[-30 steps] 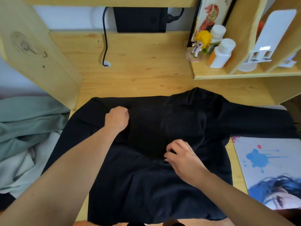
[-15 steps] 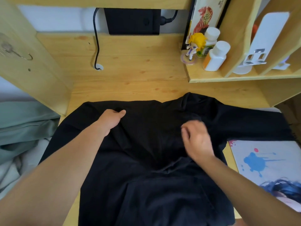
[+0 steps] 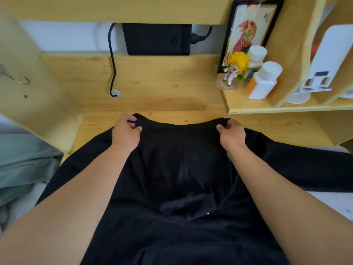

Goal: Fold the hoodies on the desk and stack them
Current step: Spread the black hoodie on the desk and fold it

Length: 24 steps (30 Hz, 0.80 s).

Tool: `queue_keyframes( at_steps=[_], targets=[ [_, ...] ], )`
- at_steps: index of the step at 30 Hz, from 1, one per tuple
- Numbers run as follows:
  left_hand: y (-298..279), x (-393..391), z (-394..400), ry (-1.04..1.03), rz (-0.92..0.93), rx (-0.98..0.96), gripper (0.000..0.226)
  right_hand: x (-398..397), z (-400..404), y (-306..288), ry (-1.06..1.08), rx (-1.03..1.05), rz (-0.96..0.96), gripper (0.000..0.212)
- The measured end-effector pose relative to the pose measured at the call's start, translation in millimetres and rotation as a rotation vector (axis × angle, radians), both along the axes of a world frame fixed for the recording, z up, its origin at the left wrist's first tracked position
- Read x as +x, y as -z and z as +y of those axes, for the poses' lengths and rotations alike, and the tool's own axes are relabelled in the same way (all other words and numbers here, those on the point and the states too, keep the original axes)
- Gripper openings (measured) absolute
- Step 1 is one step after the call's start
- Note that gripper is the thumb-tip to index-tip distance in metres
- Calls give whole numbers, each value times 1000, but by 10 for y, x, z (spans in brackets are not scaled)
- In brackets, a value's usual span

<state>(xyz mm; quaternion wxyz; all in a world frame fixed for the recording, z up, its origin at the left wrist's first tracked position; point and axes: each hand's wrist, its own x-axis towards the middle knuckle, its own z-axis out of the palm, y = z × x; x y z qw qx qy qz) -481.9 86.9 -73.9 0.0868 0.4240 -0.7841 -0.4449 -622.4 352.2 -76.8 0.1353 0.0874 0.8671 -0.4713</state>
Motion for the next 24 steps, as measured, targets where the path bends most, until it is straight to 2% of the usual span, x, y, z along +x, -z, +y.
queue_keyframes(
  at_steps=[2, 3, 4, 6, 7, 10, 13, 18, 19, 21, 22, 24],
  targets=[
    [60, -20, 70, 164, -225, -194, 60, 66, -62, 23, -59, 231, 69, 49],
    [97, 41, 155, 221, -321, -303, 67, 179, -69, 44, -117, 395, 178, 53],
    [132, 140, 269, 256, -353, -384, 68, 330, -66, 74, -191, 493, 352, 55],
    [194, 422, 514, 330, -296, -505, 64, 684, -52, 194, -443, 565, 656, 55],
    [249, 575, 590, 376, -309, -549, 62, 844, -39, 252, -594, 620, 682, 58],
    [486, 1002, 411, 331, -499, -534, 67, 983, 85, 453, -884, 825, 477, 66],
    [617, 1258, -54, 263, -682, -491, 74, 906, 243, 587, -944, 880, 421, 68],
    [488, 1218, -151, 302, -772, -395, 66, 1042, 244, 466, -907, 858, 500, 69],
    [431, 1168, -102, 258, -741, -391, 65, 1090, 221, 420, -904, 832, 520, 69],
    [308, 1044, 66, 194, -508, -545, 60, 1188, 157, 371, -933, 775, 523, 69],
    [268, 974, 187, 226, -350, -681, 56, 1242, 119, 377, -958, 764, 520, 70],
    [271, 805, 466, 461, -106, -862, 56, 1337, 72, 464, -1037, 790, 501, 72]
  ],
)
